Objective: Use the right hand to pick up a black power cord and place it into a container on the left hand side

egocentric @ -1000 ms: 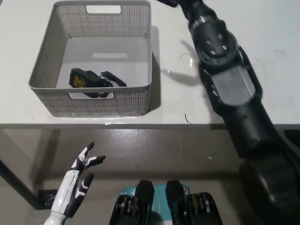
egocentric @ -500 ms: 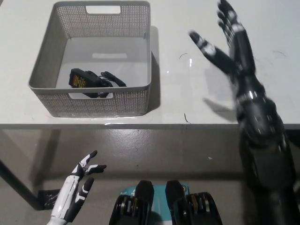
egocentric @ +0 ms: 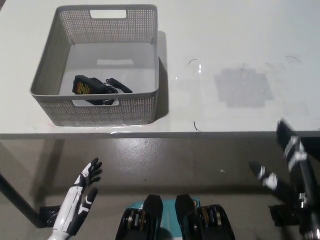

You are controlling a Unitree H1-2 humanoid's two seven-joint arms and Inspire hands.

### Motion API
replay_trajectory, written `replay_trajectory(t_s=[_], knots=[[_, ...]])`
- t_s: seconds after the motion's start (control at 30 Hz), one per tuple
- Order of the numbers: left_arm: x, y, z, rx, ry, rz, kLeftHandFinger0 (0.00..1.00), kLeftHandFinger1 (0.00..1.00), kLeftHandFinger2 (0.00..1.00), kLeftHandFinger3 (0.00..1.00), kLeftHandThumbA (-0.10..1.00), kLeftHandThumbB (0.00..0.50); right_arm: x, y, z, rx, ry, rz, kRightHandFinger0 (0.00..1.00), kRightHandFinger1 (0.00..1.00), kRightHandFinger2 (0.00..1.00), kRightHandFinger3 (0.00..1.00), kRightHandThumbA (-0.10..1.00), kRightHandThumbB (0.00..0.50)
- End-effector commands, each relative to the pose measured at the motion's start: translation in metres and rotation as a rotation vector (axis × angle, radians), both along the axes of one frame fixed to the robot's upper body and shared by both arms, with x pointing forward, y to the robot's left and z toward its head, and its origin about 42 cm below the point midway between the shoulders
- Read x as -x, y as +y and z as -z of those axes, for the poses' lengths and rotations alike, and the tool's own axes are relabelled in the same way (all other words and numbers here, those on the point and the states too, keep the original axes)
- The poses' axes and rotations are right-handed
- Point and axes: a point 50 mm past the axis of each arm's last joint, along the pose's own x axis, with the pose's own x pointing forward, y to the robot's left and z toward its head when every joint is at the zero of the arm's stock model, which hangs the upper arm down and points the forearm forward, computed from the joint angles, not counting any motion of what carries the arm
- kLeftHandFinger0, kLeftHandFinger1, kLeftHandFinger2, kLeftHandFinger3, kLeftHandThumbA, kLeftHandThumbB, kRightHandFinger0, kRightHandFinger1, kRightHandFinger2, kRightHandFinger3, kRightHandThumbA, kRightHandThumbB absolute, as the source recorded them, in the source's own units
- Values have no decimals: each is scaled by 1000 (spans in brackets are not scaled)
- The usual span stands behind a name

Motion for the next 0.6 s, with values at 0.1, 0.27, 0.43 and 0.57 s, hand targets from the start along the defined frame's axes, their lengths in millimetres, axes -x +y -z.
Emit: replay_trajectory(t_s=[0.1,0.27,0.43,0.57], knots=[[-9,11,-20,123,-93,-11,1000,1000,1000,1000,1000,376,6,20,33,-123,27,-193,1000,1000,1000,1000,1000,383],[-14,10,-23,129,-106,-11,1000,1000,1000,1000,1000,370,-6,17,42,-218,95,-211,1000,1000,1000,1000,1000,321],[-19,11,-25,129,-111,-9,1000,1000,1000,1000,1000,359,-20,17,48,-278,126,-200,1000,1000,1000,1000,1000,341],[-23,10,-27,128,-119,-6,1000,1000,1000,1000,1000,352,-26,13,47,-305,134,-199,1000,1000,1000,1000,1000,334]])
